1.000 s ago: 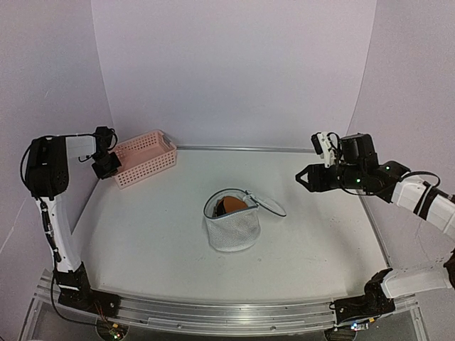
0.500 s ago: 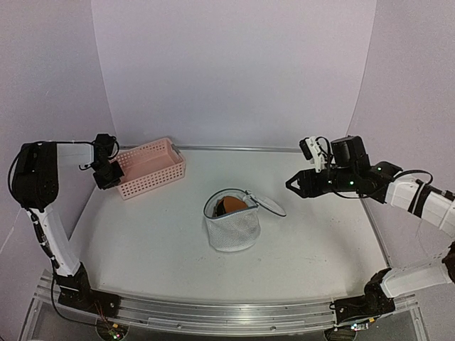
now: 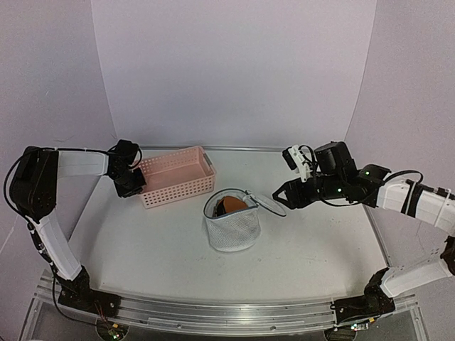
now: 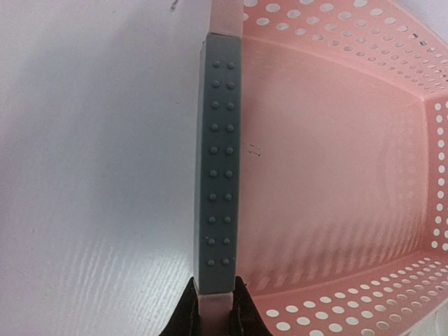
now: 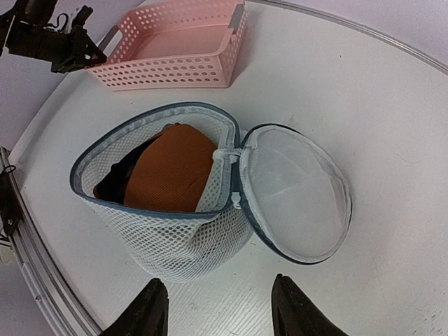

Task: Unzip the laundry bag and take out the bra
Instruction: Hold the bin at the center of the board.

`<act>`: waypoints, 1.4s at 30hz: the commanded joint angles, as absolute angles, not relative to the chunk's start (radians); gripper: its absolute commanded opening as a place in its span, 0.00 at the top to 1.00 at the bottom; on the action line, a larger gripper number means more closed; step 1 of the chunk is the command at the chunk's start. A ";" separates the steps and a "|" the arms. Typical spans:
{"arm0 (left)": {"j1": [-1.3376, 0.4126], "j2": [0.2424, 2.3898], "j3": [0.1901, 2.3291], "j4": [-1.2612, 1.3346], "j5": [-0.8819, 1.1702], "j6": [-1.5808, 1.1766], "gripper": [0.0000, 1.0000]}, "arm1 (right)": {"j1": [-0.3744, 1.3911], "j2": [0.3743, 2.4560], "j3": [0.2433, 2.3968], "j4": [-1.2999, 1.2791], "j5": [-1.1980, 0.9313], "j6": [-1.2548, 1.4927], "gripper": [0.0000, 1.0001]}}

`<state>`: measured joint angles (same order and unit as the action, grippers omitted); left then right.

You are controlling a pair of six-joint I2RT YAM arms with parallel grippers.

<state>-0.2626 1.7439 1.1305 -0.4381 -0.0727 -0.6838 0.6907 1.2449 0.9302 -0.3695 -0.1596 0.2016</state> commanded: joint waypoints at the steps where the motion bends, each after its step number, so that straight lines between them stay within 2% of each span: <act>1: -0.340 1.708 1.140 -0.430 -0.056 -0.742 1.00 | 0.724 1.249 0.991 -0.337 -0.123 0.187 0.49; 14: -0.487 1.729 1.156 -0.430 -0.098 -0.832 1.00 | 0.760 1.240 0.994 -0.362 -0.082 0.187 0.49; 16: -0.490 1.721 1.152 -0.429 -0.107 -0.839 0.95 | 0.762 1.239 0.996 -0.362 -0.080 0.188 0.49; 22: -0.489 1.714 1.169 -0.432 -0.117 -0.826 0.65 | 0.770 1.244 1.004 -0.367 -0.071 0.193 0.48; 27: -0.490 1.687 1.196 -0.453 -0.142 -0.811 0.49 | 0.777 1.241 1.025 -0.382 -0.058 0.192 0.48; 34: -0.502 1.594 1.221 -0.492 -0.138 -0.797 0.42 | 0.805 1.270 1.083 -0.414 -0.049 0.183 0.48; 42: -0.624 1.526 1.230 -0.500 -0.115 -0.805 0.36 | 0.836 1.421 1.203 -0.414 -0.079 0.191 0.49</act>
<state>-0.5583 1.5700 1.1778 -0.4900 -0.1249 -0.8089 0.8162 1.3514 1.1137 -0.4328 -0.0669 0.1913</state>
